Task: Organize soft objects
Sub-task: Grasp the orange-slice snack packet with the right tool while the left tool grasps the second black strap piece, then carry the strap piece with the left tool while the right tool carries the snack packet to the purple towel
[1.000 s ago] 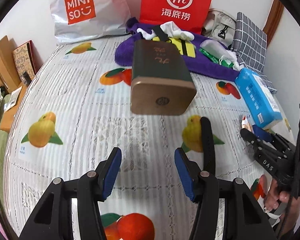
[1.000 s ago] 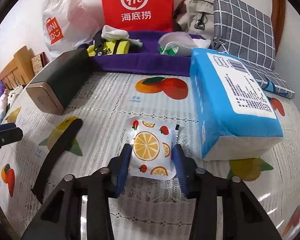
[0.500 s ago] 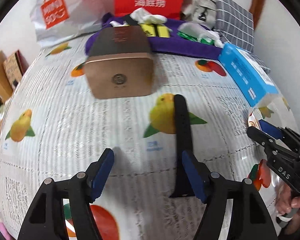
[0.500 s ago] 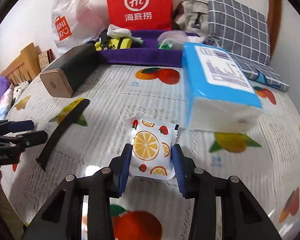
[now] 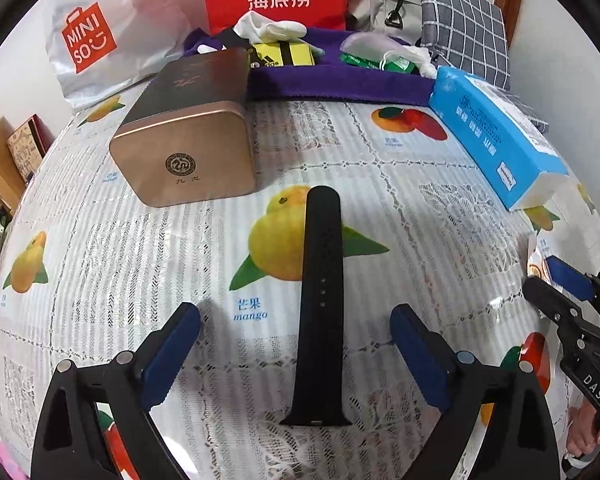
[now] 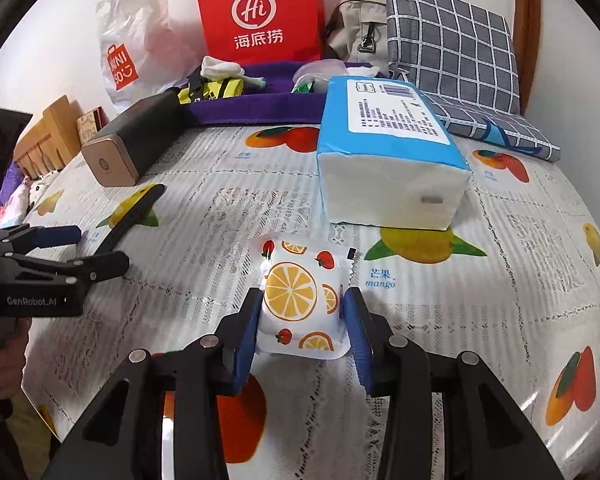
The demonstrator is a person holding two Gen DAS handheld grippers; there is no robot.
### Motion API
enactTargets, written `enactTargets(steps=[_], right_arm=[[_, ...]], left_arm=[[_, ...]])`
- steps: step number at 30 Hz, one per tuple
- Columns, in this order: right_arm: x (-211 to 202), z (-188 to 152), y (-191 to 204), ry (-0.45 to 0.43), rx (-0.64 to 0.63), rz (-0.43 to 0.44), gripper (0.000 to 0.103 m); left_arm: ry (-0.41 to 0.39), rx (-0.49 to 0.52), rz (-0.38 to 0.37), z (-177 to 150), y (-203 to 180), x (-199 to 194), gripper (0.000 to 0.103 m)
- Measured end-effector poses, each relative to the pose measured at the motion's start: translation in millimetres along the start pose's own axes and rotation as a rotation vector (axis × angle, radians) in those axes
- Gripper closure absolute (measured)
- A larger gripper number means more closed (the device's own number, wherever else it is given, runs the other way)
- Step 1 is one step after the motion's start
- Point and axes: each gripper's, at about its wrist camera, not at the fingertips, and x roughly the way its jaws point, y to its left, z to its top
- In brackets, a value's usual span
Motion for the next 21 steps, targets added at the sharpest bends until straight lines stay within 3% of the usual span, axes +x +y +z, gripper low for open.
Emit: enactTargets(steps=[3,5,8,12,16,21], right_arm=[[-1.2,-1.0,-4.6,0.005,0.012,0.018,0.062],[-2.7,-1.2,-10.8,0.011,0.033,0.039,0.062],[-4.8,-2.5,-17.9,0.013,0.056,0.048,0.062],[-7.0,-4.7,-23.3,0.013,0.059,0.028,0.062],[-8.3,-7.8,-26.8,-0.001,0.061,0.022,0.062],[-7.7,-7.4,-25.6,-0.009,0.05,0.011,0.062]], left_arm=[[-0.021,0.014,-0.003,0.9,-4.2,-2.6,0.024],[-0.034,0.038,-0.024,2.9,-10.5,-6.9,0.055],[-0.041,0.086,-0.041,5.3,-21.6,-8.2,0.083],[-0.054,0.11,-0.041,4.5,-24.4,-9.1,0.083],[-0.044,0.066,-0.091,7.9,-16.4,-7.5,0.082],[-0.047,0.131,-0.05,9.8,-27.7,-5.7,0.083]])
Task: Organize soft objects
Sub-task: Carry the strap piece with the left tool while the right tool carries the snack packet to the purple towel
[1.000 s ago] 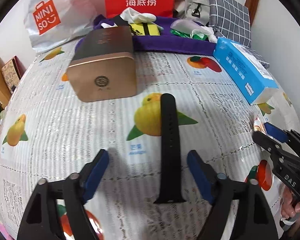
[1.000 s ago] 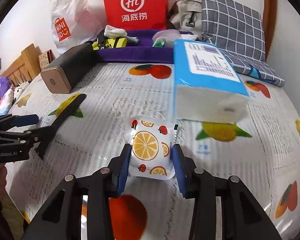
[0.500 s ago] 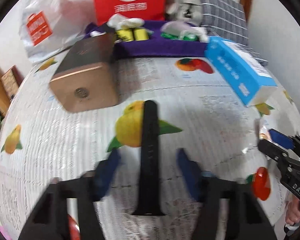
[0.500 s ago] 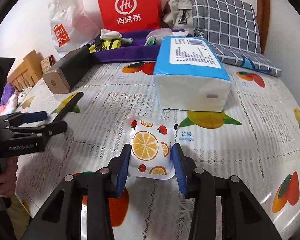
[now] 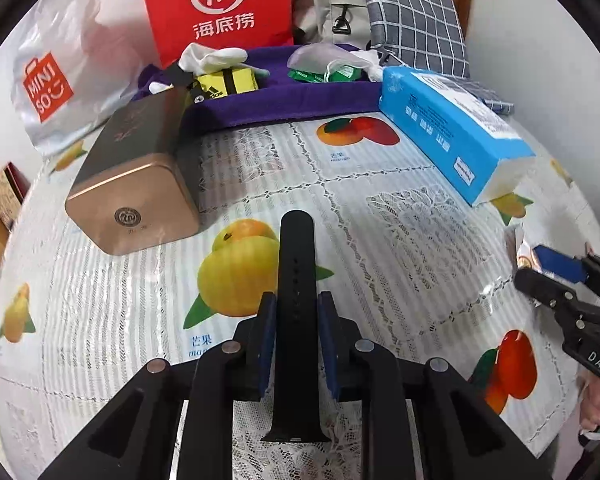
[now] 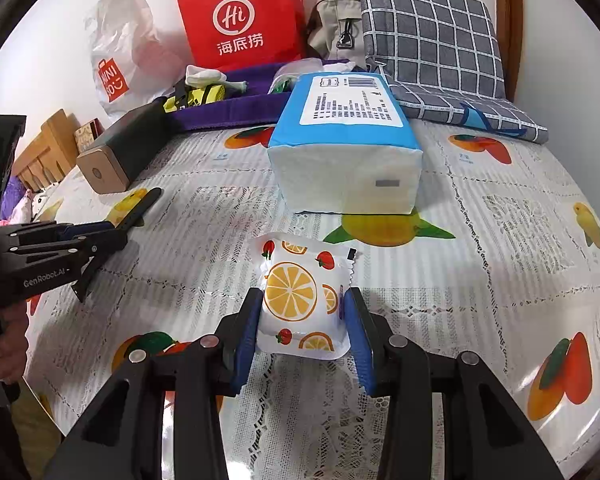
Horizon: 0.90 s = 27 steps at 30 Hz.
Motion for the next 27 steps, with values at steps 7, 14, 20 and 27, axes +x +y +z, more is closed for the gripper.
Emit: enactTargets(steps=[7,14,20,27], right_arm=[[-0.3,-1.3,-0.8,-0.013,-0.005,0.006,0.062],[-1.3,-2.1,-1.0,-0.016,-0.004,0.002,0.062],[-4.5,-4.2,-3.0,-0.012,-0.005,0.0,0.064],[-7.1,-4.6,-3.2,-0.004,-0.005,-0.015,0.064]], left_arm=[[-0.014,-0.044,-0.006,0.2,0.9,1.7,0.08],[-0.024,-0.08,-0.003,-1.6,1.3,0.5,0.083],[-0.016,-0.092,0.005,-4.2,-1.5,-3.5,0.083],[-0.02,-0.108,-0.009,-9.0,-0.3,-11.0,0.083]])
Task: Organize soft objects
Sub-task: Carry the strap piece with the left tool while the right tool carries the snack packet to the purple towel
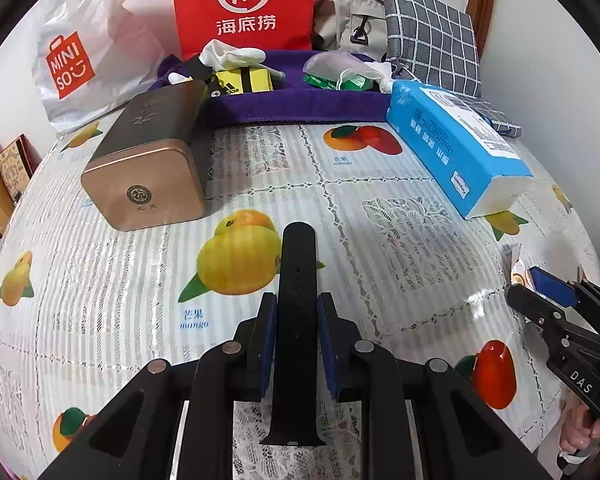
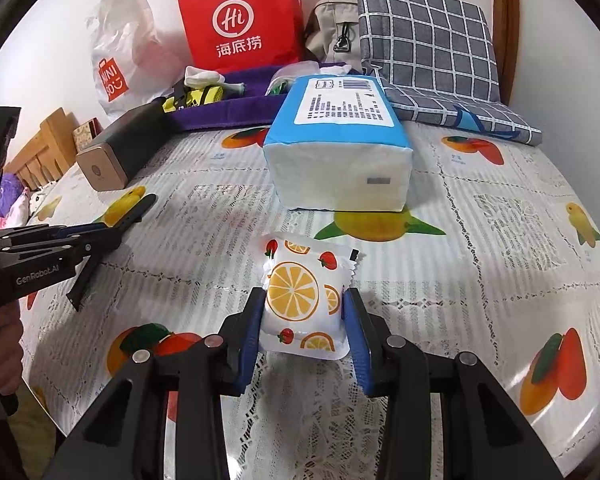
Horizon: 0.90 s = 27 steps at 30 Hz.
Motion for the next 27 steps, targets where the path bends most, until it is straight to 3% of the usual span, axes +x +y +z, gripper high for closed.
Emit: enactTargets(steps=[8,27], right_arm=[[-2.4,-0.7,0.2,0.007,-0.003,-0.008,0.065],[-25.0,14.0,12.9,-0.017,-0.039,-0.007,0.066]], left_arm=[[-0.029,-0.019,-0.021,0.4,9.0,-17.1,0.083],[-0.051,-0.122,0.01,1.8,50.0,-41.0,0.083]])
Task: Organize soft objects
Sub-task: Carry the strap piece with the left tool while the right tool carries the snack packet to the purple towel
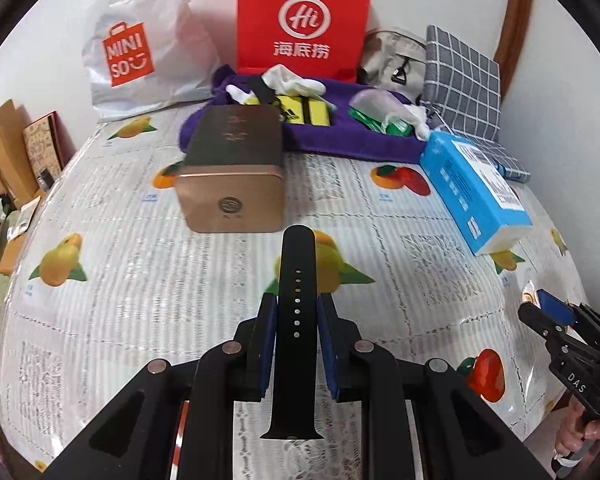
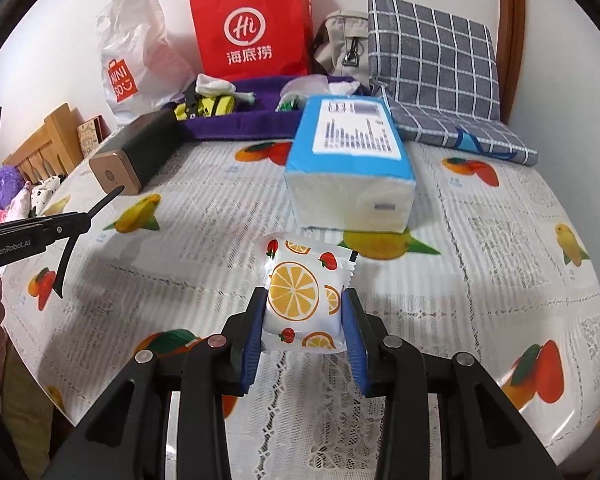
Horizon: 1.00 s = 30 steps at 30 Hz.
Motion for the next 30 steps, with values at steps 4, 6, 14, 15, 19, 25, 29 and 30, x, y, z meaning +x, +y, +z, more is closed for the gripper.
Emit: enactTargets(steps=[4,6,14,15,19,25,29,30], right_arm=[[-7.1,7.6,3.7,-0.007,-0.011,0.0,0.066],[-11.0,12.3,5.8,-0.012,-0.015,0.0,0.066],[-26.6,35.8,9.2,-0.049,-0.022,0.001,0.066],[-29.0,40.3,8.7,-0.054,-0.022,0.002,0.066],[-40.3,56.6,4.3,-0.076,-0.011,0.035,0.066],[-45.7,73.0,-1.7,-0.054,0.023,0.055,0.066],[-51.6,86.1,-3.3,-0.076,0.017,0.03,0.066],[-52.6,88.6,-4.0,-0.079,0.018,0.032,0.066]], left_arm=[[-0.014,-0.017,0.011,5.1,9.3,-9.3,0.083],[-0.022,-0.026,0.014,8.4,13.1,-14.7,0.083],[-0.05,-0.04,0.024,25.8,18.6,-32.2,0.083],[-0.052,-0.044,0.026,28.3,18.8,-33.9,0.083],[-0.032,-0.013,0.024,37.3,14.1,-39.3,0.083],[-0.035,0.01,0.007,50.7,9.9,-49.1,0.083],[-0.053,-0.005,0.008,58.2,12.3,-48.5,0.083],[-0.052,-0.012,0.003,60.5,13.0,-47.6,0.083]])
